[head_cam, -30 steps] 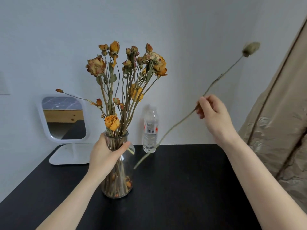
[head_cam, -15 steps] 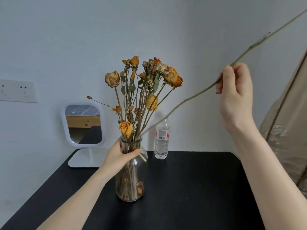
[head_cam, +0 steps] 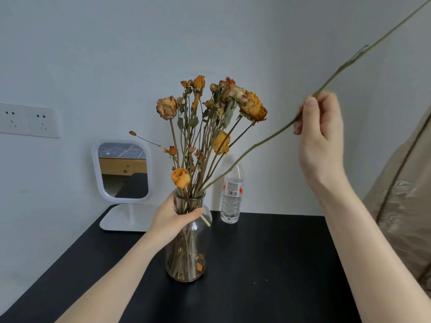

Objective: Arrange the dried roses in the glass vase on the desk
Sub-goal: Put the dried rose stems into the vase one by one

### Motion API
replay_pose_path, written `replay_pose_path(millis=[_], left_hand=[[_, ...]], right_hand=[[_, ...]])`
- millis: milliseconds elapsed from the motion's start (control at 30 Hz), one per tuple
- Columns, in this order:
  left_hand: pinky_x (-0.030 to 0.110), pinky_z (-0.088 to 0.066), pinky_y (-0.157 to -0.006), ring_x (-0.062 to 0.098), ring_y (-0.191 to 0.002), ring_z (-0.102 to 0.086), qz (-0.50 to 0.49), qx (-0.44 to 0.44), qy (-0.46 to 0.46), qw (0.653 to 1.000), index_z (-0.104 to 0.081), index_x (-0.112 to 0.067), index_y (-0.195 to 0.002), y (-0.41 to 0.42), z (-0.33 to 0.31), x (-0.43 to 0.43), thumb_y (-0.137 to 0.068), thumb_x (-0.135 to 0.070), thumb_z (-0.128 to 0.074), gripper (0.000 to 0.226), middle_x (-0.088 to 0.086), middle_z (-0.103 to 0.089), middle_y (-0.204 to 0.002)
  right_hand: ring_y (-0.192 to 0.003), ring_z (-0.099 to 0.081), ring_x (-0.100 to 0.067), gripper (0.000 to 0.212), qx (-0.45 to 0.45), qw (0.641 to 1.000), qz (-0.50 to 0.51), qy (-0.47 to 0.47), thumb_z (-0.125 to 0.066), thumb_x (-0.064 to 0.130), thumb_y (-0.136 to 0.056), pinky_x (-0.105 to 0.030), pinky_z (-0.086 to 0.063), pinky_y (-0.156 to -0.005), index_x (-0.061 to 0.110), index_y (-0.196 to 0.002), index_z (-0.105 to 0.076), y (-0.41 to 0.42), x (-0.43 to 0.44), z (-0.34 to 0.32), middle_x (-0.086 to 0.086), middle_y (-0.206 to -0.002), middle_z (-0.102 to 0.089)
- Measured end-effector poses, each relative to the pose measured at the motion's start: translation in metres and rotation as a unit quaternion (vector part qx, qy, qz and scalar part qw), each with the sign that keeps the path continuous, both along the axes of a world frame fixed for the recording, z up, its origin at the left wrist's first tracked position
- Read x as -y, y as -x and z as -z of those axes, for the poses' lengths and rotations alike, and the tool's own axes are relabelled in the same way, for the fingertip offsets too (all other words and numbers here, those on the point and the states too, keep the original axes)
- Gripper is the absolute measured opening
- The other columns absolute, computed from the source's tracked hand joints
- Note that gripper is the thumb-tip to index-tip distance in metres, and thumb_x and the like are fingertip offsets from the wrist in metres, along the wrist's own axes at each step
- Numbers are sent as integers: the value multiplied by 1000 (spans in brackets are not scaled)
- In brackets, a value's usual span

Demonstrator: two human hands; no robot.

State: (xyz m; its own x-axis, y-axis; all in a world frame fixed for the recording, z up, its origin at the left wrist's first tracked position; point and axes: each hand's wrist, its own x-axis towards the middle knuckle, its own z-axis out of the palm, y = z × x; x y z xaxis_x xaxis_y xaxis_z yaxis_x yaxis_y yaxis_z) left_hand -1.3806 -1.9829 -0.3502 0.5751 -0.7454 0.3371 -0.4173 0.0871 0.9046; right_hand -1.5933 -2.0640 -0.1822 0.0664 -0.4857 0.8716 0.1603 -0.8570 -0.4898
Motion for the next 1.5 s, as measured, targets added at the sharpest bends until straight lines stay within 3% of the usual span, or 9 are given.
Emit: replay_pose_path(millis=[233, 400, 567, 700, 800, 1067, 1167, 1333, 1500], left_hand=[[6, -39, -68, -12, -87, -55, -6, -2, 2, 1000, -50, -51, -92, -1, 2, 0, -69, -37, -76, 37, -34, -61, -89], [7, -40, -66, -17, -83, -56, -9, -5, 2, 1000, -50, -51, -91, -1, 2, 0, -68, -38, -76, 37, -38, -62, -86], [8, -40, -70, -10, -87, -56, -11, -4, 4, 1000, -49, -50, -93, -1, 3, 1, -68, -39, -76, 38, -31, -62, -90], [10, -40, -73, -9, -89, -54, -4, 3, 9, 1000, -48, -49, -93, 0, 2, 2, -70, -37, -76, 38, -30, -59, -94], [17, -42, -82, -7, -92, -54, 6, -5, 12, 1000, -49, -48, -94, -1, 2, 3, -71, -34, -76, 38, -28, -59, -97], [19, -42, -82, -6, -93, -53, 15, -9, 0, 1000, -48, -48, -97, -3, 2, 3, -70, -37, -75, 40, -27, -59, -100], [14, -41, -77, -7, -92, -53, 18, -8, -6, 1000, -47, -49, -97, -3, 2, 3, -70, -40, -75, 40, -28, -59, -99], [13, -42, -74, -6, -93, -55, 17, -11, -9, 1000, -48, -50, -97, -4, 3, 2, -65, -45, -75, 42, -28, -60, -98], [12, -41, -74, -6, -90, -55, 12, -5, -11, 1000, -47, -50, -97, -5, 3, 2, -68, -42, -75, 40, -29, -60, -96]], right_hand=[[-69, -39, -19, 26, -13, 1000, -4, 24, -32, 16, -99, -35, -37, -64, 27, -76, -36, -9, -9, 3, 7, -71, -39], [-61, -38, -15, 18, -82, 996, -18, 43, -33, 13, -100, -37, -34, -59, 14, -83, -39, -21, -15, 11, 2, -66, -39], [-59, -42, -12, 16, -102, 993, -24, 52, -36, 14, -100, -32, -36, -56, 13, -85, -43, -32, -16, 4, 6, -63, -43], [-63, -43, -20, 15, -129, 987, -43, 85, -37, 14, -99, -32, -37, -61, 10, -87, -43, -43, -21, -6, 6, -65, -43], [-71, -44, -32, 16, -153, 980, -78, 97, -36, 13, -99, -37, -38, -63, 7, -86, -44, -47, -23, -11, 1, -69, -42], [-75, -50, -38, 22, -211, 964, -70, 143, -39, 13, -98, -40, -42, -69, -4, -88, -49, -42, -14, -22, -25, -79, -55], [-75, -49, -36, 19, -230, 954, -66, 179, -40, 9, -97, -43, -43, -71, -1, -84, -50, -44, -18, -28, -23, -81, -55], [-77, -49, -34, 17, -212, 961, -63, 166, -39, 4, -97, -41, -42, -73, 3, -83, -48, -48, -17, -30, -5, -83, -54], [-73, -52, -28, 18, -222, 961, -36, 160, -41, 11, -98, -38, -42, -71, 4, -86, -54, -53, -21, -28, -8, -82, -61]])
